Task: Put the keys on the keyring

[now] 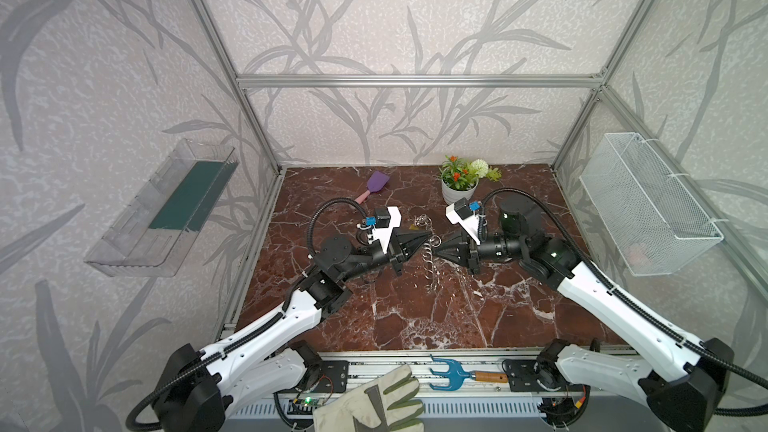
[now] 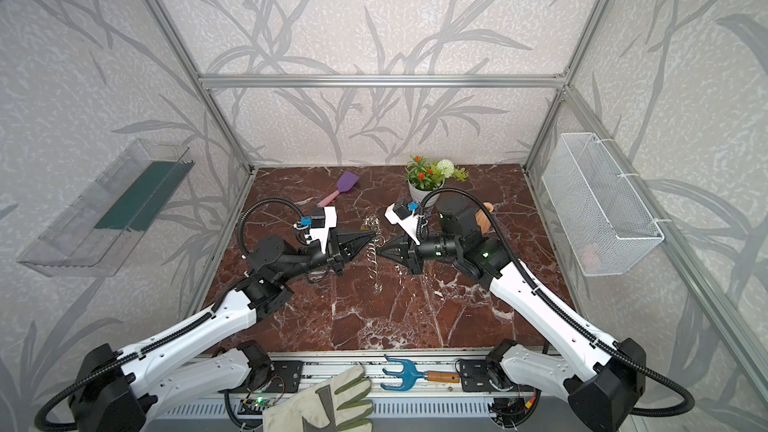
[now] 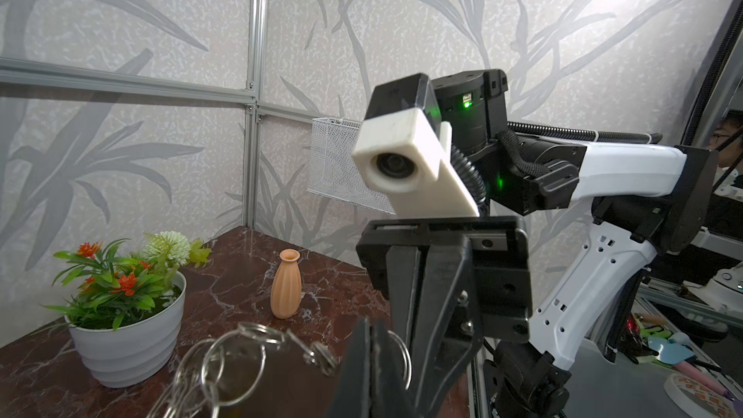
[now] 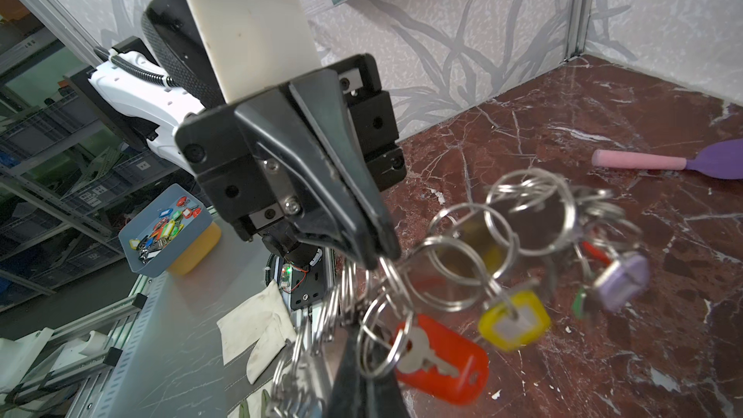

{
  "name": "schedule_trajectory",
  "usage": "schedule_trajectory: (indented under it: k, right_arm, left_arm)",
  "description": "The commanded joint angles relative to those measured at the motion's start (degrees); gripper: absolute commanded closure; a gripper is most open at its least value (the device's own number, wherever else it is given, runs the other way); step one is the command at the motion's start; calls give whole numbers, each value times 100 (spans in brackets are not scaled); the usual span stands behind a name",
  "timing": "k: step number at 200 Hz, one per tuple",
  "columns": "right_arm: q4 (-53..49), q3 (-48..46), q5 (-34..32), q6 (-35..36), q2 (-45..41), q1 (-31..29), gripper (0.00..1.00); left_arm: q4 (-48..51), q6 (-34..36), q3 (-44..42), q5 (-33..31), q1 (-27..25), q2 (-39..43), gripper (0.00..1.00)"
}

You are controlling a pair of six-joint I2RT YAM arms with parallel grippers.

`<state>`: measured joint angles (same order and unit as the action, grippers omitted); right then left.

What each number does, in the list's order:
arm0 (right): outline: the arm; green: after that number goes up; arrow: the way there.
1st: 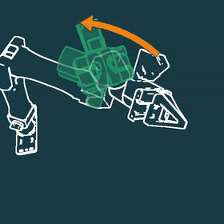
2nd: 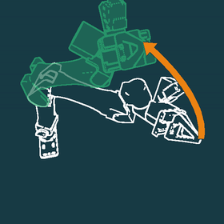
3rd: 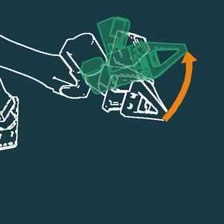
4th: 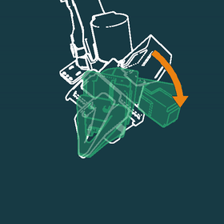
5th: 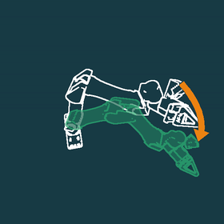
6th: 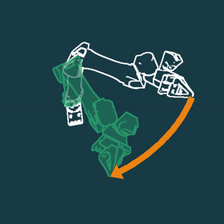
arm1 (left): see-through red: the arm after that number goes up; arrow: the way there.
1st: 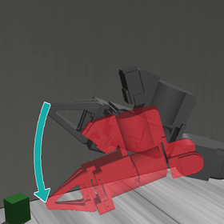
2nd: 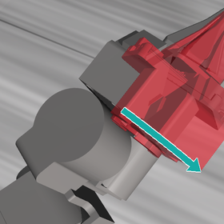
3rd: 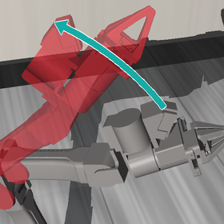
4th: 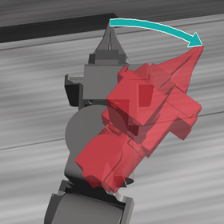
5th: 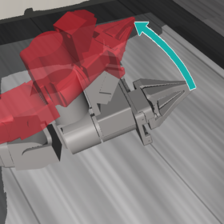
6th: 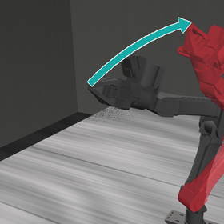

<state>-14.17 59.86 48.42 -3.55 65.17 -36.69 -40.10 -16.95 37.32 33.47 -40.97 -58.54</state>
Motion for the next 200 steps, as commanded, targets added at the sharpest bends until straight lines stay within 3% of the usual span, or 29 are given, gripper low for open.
schedule_trajectory:
  k: [1, 25, 63, 132, 170, 200]
  right_arm:
    - [69, 119, 59, 9, 58, -98, 100]
    - [69, 89, -22, -19, 32, -86, 99]
    - [83, 35, -335, -165, -135, 25, 79]
    - [498, -325, -511, -815, -848, 754, 66]
    - [1724, -679, 268, -1562, -991, 1093, 57]
    - [2598, -908, 881, -2024, -867, 1085, 59]
  left_arm:
    - [-694, -153, 23, 68, -97, 52, 100]
    - [-599, -102, 8, 55, -96, 101, 100]
    - [-487, 3, -49, -7, -95, 236, 100]
    - [-471, -18, -87, 94, -104, 282, 100]
    - [-628, -128, -76, 295, -107, 216, 100]
    - [-847, -336, -122, 322, -112, 221, 100]
